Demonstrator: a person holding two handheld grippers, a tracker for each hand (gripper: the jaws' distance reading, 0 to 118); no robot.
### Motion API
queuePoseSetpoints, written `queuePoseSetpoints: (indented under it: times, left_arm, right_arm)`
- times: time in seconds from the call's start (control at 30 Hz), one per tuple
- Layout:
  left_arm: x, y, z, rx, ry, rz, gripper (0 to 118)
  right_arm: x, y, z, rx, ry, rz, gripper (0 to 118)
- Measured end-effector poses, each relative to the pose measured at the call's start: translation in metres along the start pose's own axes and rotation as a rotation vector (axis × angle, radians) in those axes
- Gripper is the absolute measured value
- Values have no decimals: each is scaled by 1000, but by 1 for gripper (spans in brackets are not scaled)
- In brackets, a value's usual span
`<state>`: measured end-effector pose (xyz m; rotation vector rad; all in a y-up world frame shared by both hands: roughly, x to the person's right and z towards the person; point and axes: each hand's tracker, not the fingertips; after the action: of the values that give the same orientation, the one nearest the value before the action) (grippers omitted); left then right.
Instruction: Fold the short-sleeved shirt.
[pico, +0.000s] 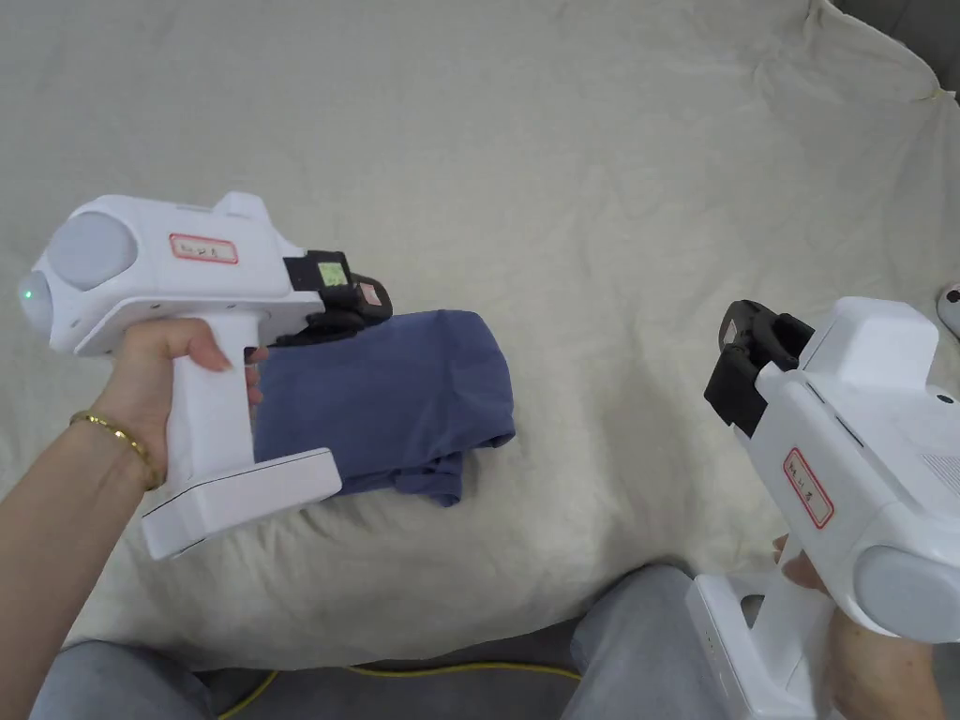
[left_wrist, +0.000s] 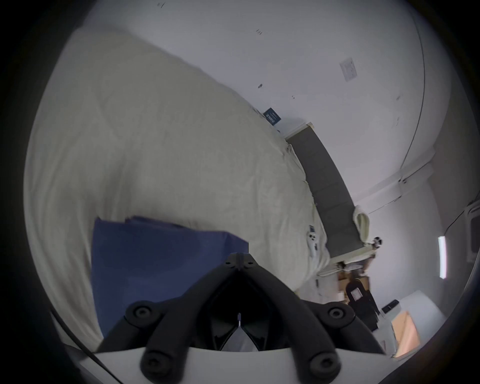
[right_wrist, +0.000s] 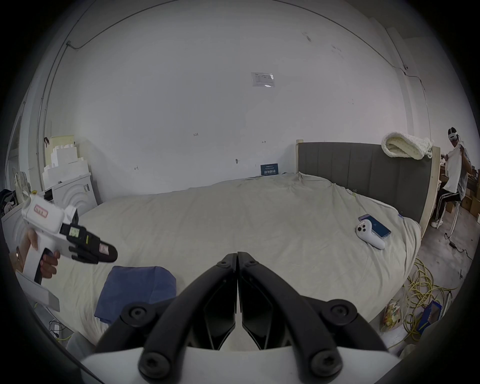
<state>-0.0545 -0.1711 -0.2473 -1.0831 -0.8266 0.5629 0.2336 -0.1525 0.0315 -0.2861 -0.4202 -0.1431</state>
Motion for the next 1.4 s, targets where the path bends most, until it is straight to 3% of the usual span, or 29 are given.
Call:
queuePoseSetpoints:
  times: [0.27, 0.93, 1.07, 1.13, 1.27, 1.4]
  left_arm:
    - [-24, -21, -39, 15, -102, 140, 0]
    - [2, -87, -150, -208, 82, 88, 0]
    - [18, -85, -146, -222, 116, 8, 0]
    - [29, -80, -131, -199, 61, -42, 0]
    - [51, -56, -87, -68, -24, -85, 0]
    - [60, -31, -40, 89, 37, -207, 0]
  right_arm:
    - [3, -5, -4, -25, -18, -3, 0]
    - [23, -11, -10, -55, -57, -21, 0]
    - [25, -12, -9, -56, -59, -25, 0]
    - [24, -12, -8, -54, -57, -27, 0]
    - [18, -10, -8, -52, -43, -20, 0]
    - [9, -6, -8, -40, -22, -10, 0]
